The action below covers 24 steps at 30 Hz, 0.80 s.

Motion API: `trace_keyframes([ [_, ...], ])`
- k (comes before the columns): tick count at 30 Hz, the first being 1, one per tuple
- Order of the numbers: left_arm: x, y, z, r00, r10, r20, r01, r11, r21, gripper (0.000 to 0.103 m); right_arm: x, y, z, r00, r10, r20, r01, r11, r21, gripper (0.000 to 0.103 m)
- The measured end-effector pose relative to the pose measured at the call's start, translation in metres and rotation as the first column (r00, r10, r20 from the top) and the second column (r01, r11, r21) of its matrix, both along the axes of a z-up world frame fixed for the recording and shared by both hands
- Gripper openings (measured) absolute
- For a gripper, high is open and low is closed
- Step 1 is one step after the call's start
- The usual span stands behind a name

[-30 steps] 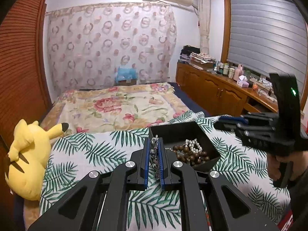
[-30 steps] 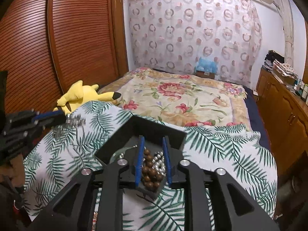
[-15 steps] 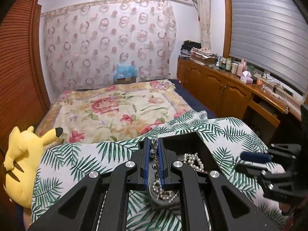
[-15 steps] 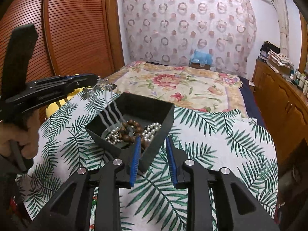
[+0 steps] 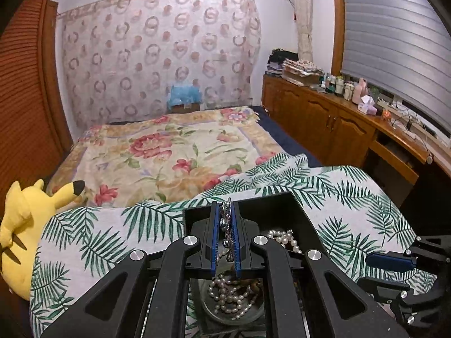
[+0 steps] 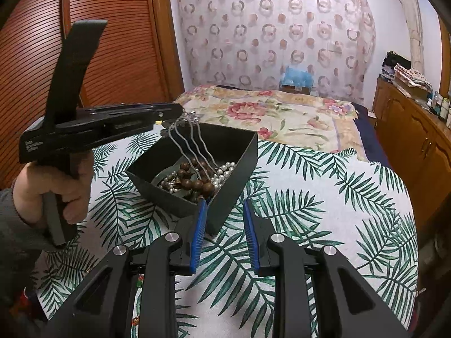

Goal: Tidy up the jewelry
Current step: 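Lower the silver chain into the box with the left tool while the right tool drops the bead bracelet in, then open both tools over the box and move them back to the remaining jewelry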

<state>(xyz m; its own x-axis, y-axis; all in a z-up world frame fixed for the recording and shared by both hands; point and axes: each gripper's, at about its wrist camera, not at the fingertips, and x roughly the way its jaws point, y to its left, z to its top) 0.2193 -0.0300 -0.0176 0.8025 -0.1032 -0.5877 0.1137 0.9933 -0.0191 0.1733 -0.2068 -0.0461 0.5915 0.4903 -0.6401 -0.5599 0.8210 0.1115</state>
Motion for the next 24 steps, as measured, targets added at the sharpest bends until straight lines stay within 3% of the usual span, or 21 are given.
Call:
trace_keyframes([
  [7, -0.001, -0.003, -0.01, 0.998, -0.023, -0.057, 0.024, 1.0, 0.015, 0.009, -0.004, -0.001, -0.003, 1.0, 0.0, -0.005, 0.0, 1.0, 0.001, 0.029],
  [9, -0.006, -0.002, -0.009, 0.998, -0.027, -0.056, 0.028, 1.0, 0.013, 0.019, -0.006, -0.001, -0.004, 1.0, 0.001, -0.005, -0.001, 1.0, 0.004, 0.029],
  [10, -0.009, -0.002, -0.008, 0.998, -0.027, -0.052, 0.028, 0.999, 0.015, 0.032, -0.007, -0.001, -0.004, 1.0, 0.002, -0.005, -0.002, 1.0, 0.006, 0.029],
  [11, -0.013, -0.001, -0.007, 0.998, -0.031, -0.048, 0.031, 0.999, 0.015, 0.038, -0.008, -0.001, -0.004, 1.0, 0.003, -0.005, -0.003, 1.0, 0.007, 0.029],
  [13, -0.022, -0.002, -0.005, 0.998, -0.045, -0.043, 0.045, 0.999, 0.017, 0.04, -0.013, 0.0, -0.005, 1.0, 0.007, -0.004, -0.007, 1.0, 0.007, 0.029],
  [17, -0.042, -0.001, -0.005, 0.997, -0.062, -0.044, 0.063, 0.998, 0.018, 0.061, -0.023, 0.002, -0.009, 1.0, 0.017, -0.004, -0.017, 1.0, -0.002, 0.029],
  [24, -0.091, 0.007, -0.016, 0.994, -0.084, -0.066, 0.086, 0.996, 0.02, 0.081, -0.047, 0.002, -0.014, 0.999, 0.038, -0.014, -0.038, 0.999, 0.0, 0.029],
])
